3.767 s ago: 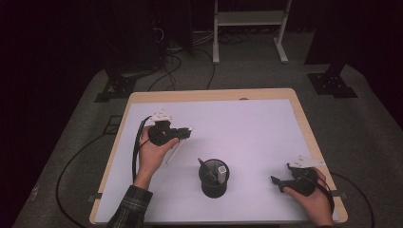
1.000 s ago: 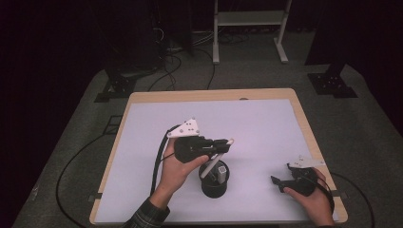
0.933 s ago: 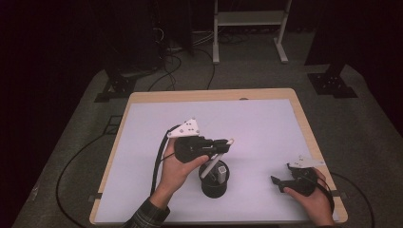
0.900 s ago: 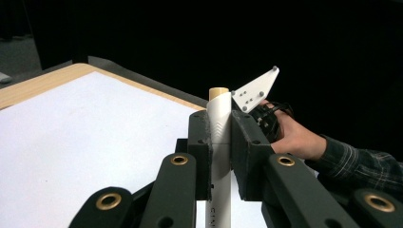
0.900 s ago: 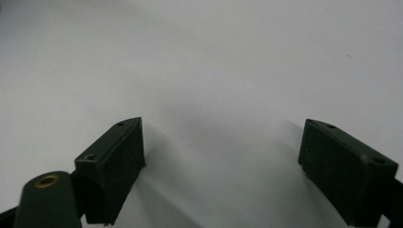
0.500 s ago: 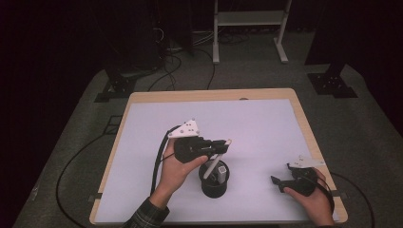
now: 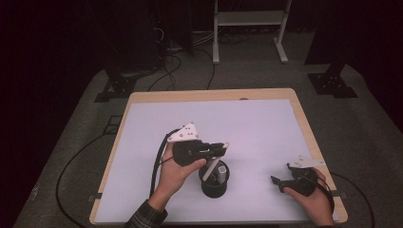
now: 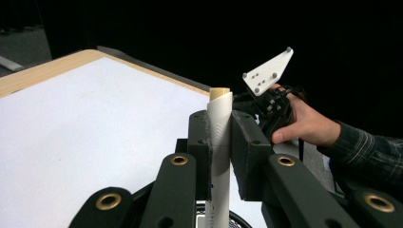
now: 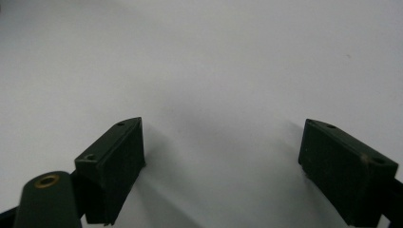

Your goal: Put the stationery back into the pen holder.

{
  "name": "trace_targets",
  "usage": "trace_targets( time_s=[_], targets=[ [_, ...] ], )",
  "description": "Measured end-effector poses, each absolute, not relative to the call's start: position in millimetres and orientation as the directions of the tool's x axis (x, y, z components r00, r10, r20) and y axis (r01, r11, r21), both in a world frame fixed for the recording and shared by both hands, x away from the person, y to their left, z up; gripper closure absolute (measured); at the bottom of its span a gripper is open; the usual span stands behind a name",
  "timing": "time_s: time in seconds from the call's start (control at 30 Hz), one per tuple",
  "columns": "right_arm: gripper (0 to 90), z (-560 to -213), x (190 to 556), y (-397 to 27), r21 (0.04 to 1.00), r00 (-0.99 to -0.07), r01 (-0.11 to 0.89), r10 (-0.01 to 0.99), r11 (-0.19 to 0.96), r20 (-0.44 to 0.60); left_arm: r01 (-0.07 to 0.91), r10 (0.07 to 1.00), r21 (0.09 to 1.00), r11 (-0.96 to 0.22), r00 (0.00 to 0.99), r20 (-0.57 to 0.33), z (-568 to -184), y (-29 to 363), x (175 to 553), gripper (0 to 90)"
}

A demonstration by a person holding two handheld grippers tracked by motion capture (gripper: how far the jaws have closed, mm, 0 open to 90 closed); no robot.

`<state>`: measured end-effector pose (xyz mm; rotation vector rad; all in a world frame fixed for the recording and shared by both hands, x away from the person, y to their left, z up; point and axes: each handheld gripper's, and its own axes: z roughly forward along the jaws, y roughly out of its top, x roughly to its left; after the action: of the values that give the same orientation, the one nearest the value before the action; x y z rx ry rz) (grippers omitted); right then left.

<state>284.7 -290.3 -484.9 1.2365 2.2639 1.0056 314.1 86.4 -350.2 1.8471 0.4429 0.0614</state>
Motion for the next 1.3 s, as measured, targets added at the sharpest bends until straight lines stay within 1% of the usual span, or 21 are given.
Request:
trace_targets(
  time_s=[1.3],
  targets=[
    [14.3,-484.9,284.7,-290.3,0.736,-0.546,0.573,0.838,0.36,0.016,0.28,0.35,0.891,-0.357,0.925,-0.15,-376.6,83.7,302.1,78.6]
  ],
)
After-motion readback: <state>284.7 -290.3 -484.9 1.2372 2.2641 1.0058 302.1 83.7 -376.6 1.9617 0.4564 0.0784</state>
